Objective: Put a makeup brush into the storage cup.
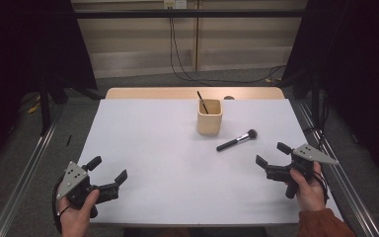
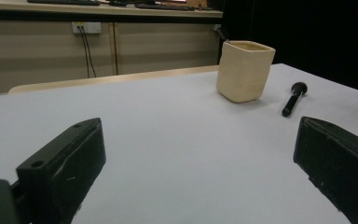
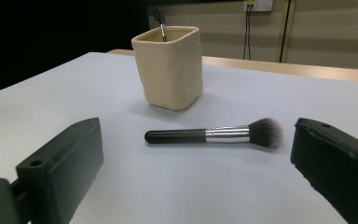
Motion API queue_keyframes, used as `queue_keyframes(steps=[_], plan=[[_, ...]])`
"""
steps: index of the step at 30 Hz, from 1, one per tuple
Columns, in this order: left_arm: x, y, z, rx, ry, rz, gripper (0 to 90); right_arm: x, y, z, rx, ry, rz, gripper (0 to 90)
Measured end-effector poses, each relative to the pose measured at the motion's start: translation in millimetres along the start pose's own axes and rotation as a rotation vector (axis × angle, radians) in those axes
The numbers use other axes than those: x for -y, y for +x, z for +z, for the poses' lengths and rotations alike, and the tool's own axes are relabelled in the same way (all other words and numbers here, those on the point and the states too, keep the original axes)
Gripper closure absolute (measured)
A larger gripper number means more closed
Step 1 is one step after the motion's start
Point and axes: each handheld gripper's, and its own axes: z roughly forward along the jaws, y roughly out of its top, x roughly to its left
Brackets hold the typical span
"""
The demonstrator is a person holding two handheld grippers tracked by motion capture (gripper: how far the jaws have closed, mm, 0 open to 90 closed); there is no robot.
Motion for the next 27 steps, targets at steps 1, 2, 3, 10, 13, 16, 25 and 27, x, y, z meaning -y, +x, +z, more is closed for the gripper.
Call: queue_keyframes(steps=[1, 2, 3, 10, 13, 16, 25, 27], plan=[[0.2, 0.0, -0.9, 0.0, -0.003, -0.001, 2.2, 0.5, -1.1, -2.4, 0.007, -0.006, 0.007, 2.3], [0.3, -0.1, -1.4, -0.002, -0.003, -0.001, 2.2, 1.2, -1.7, -4.2, 0.012, -0.007, 0.011, 2.2], [0.2, -0.3, -1.8, -0.003, -0.003, 0.003, 2.2, 1.8, -2.0, -5.6, 0.017, -0.008, 0.011, 2.4], [-0.2, -0.3, -2.9, -0.005, -0.008, 0.002, 2.3, 9.8, -1.2, -16.8, 0.033, -0.003, 0.024, 2.5], [-0.6, -0.9, -1.1, 0.004, -0.006, 0.005, 2.3, 10.0, -1.7, -19.9, 0.036, -0.01, 0.025, 2.2], [-0.8, -1.5, -0.3, 0.006, -0.003, 0.009, 2.3, 11.2, -2.6, -20.7, 0.037, -0.006, 0.019, 2.0], [-0.3, -1.0, -0.2, 0.007, -0.001, 0.014, 2.3, 12.6, -3.2, -18.7, 0.032, -0.002, 0.024, 1.9], [-0.1, -1.0, 0.4, 0.008, -0.003, 0.007, 2.3, 12.4, -2.9, -18.0, 0.033, -0.001, 0.023, 1.9]])
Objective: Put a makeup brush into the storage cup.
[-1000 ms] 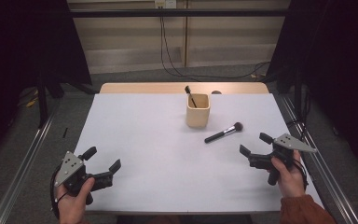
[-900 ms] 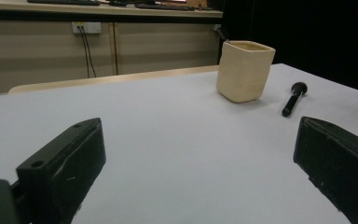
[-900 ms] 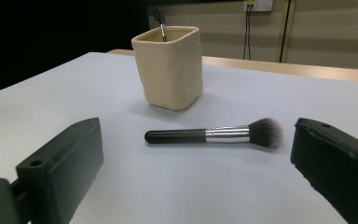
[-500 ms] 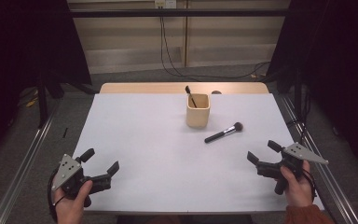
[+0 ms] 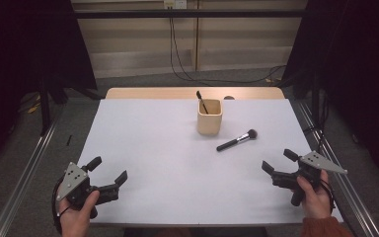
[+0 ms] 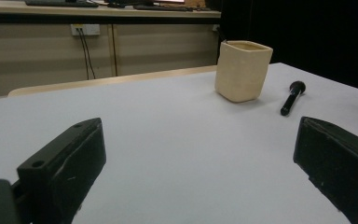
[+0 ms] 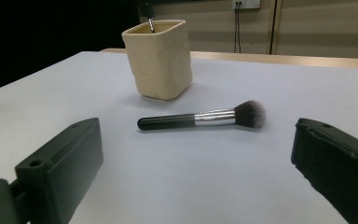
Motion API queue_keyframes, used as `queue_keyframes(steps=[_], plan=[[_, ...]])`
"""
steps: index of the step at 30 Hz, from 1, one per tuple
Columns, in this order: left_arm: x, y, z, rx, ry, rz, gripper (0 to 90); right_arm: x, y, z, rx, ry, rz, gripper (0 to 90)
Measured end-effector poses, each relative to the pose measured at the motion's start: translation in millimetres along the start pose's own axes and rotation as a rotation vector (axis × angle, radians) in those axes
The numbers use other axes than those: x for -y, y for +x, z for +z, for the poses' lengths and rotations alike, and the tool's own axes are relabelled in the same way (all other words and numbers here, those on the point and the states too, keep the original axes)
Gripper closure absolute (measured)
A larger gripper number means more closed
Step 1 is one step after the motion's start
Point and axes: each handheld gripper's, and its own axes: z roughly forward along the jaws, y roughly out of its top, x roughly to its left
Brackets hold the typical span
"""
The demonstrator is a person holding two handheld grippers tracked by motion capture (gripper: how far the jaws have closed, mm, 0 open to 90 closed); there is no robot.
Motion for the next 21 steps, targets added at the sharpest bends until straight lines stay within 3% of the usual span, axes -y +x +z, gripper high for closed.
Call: queue_keyframes(steps=[15, 21], plan=[[-0.9, -0.8, 1.0, -0.004, 0.01, 0.014, 2.3, -3.2, 5.2, 6.2, -0.026, 0.008, -0.029, 1.5], [-1.1, 0.2, 4.7, 0.003, 0.011, 0.014, 2.3, -12.4, 2.2, 18.2, -0.032, 0.011, -0.054, 1.5]])
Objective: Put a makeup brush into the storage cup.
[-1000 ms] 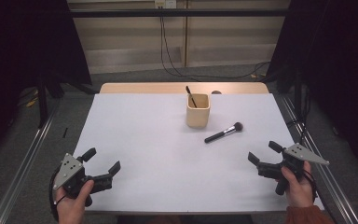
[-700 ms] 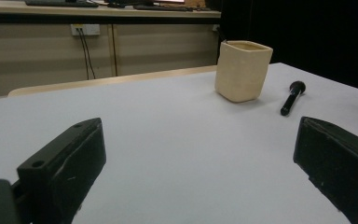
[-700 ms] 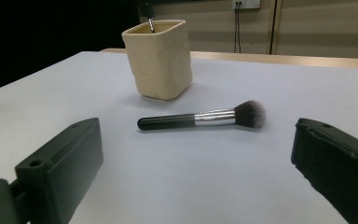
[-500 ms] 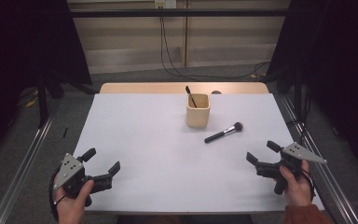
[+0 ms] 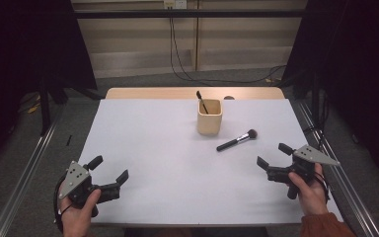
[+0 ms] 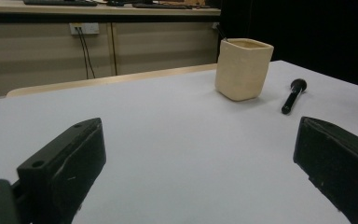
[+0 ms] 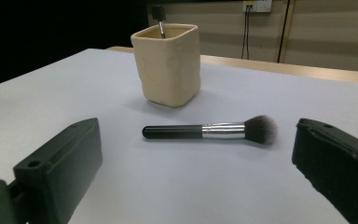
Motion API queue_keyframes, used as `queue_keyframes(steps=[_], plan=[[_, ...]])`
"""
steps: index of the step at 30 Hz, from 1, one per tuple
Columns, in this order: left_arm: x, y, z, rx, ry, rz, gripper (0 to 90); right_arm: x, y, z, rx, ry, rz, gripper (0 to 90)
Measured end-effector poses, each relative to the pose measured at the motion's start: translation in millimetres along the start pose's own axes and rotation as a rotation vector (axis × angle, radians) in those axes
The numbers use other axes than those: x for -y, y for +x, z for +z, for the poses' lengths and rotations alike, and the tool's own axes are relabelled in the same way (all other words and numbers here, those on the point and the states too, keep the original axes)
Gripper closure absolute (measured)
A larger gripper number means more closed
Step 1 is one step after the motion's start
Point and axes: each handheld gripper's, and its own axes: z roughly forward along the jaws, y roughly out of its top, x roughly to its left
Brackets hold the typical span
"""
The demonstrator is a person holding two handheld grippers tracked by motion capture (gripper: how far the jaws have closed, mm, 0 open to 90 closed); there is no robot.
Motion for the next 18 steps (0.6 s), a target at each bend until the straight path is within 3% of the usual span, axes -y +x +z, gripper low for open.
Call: queue_keyframes(steps=[4, 13, 18], plan=[[-0.3, -1.0, 1.6, 0.007, 0.002, 0.007, 2.3, -4.9, -4.6, 12.8, -0.029, 0.043, 0.022, 2.2], [0.2, 0.0, 0.9, 0.002, 0.005, 0.005, 2.3, -17.8, -7.0, 40.2, -0.062, 0.088, -0.046, 2.1], [1.2, 1.1, -2.1, -0.01, 0.008, 0.003, 2.3, -26.8, -9.4, 57.7, -0.077, 0.098, -0.059, 2.1]])
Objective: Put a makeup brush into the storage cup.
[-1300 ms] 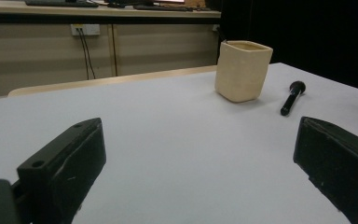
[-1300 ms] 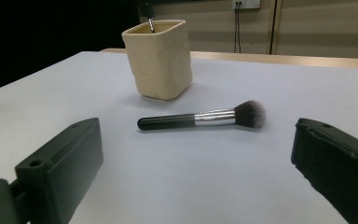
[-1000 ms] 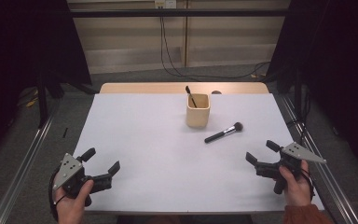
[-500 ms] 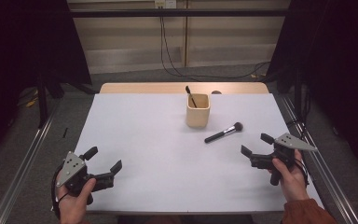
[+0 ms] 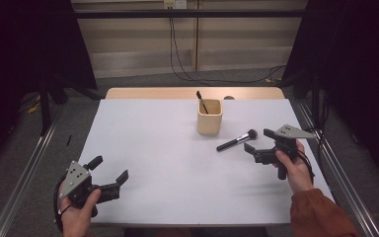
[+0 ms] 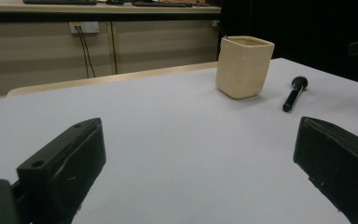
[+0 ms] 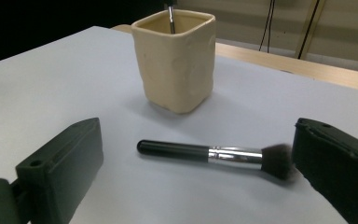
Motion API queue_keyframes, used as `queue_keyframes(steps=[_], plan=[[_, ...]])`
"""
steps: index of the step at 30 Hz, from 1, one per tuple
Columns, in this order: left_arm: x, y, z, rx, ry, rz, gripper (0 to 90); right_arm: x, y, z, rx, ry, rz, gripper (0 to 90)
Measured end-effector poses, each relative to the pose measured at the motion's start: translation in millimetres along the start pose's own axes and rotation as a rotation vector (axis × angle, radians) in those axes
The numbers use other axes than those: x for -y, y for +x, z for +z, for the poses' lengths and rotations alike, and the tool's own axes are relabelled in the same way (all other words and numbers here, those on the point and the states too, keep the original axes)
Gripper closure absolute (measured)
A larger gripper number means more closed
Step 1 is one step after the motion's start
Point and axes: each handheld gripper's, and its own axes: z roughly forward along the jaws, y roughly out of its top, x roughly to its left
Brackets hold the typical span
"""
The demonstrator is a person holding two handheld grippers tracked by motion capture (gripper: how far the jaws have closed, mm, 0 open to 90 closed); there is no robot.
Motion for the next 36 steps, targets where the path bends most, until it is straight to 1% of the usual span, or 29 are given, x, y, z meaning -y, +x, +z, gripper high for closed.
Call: queue_keyframes(steps=[1, 3, 4, 8, 9, 11, 13, 15, 16, 18, 22, 27, 32, 36], plan=[[0.3, 0.5, -0.7, -0.001, -0.002, -0.001, 2.3, -2.3, -0.3, 2.6, -0.008, 0.002, 0.003, 1.9], [1.1, 1.8, -2.5, -0.007, -0.001, -0.002, 2.3, -6.4, -1.3, 6.4, -0.012, 0.01, -0.011, 1.8], [1.2, 1.8, -3.2, -0.01, -0.001, -0.006, 2.2, -9.4, -2.9, 8.9, -0.017, 0.005, -0.008, 1.8], [1.4, 1.3, -5.4, -0.016, -0.001, 0.0, 2.2, -18.3, -8.3, 15.5, -0.015, 0.015, -0.012, 1.8], [1.3, 1.0, -5.5, -0.017, -0.002, 0.0, 2.1, -20.7, -9.8, 16.7, -0.018, 0.029, -0.009, 2.3], [1.2, 0.5, -5.3, -0.018, -0.001, 0.0, 2.0, -24.5, -12.4, 18.9, -0.042, 0.068, -0.013, 2.3], [1.2, 0.7, -4.8, -0.016, 0.0, -0.001, 2.0, -26.0, -14.6, 21.2, -0.042, 0.078, -0.02, 2.9], [1.3, 0.9, -4.3, -0.015, 0.001, 0.0, 2.0, -26.9, -17.7, 24.2, -0.047, 0.095, -0.018, 2.8], [1.5, 1.0, -4.0, -0.013, 0.001, -0.002, 2.0, -27.8, -19.6, 25.9, -0.042, 0.102, -0.026, 2.8], [1.4, 1.3, -3.4, -0.013, -0.002, -0.007, 2.0, -30.1, -22.1, 28.5, -0.04, 0.109, -0.028, 2.6], [0.8, 1.1, -2.7, -0.011, 0.001, 0.0, 2.0, -37.0, -24.8, 32.9, -0.039, 0.113, -0.051, 2.4], [0.6, 0.3, -3.0, -0.015, 0.0, 0.0, 1.9, -44.8, -28.5, 41.7, -0.034, 0.14, -0.06, 2.5], [0.7, 0.3, -3.1, -0.016, 0.002, -0.001, 1.9, -51.7, -32.3, 50.0, -0.07, 0.188, -0.069, 2.6], [0.4, 0.4, -3.0, -0.016, 0.002, -0.001, 1.8, -55.3, -33.1, 55.8, -0.07, 0.218, -0.096, 2.3]])
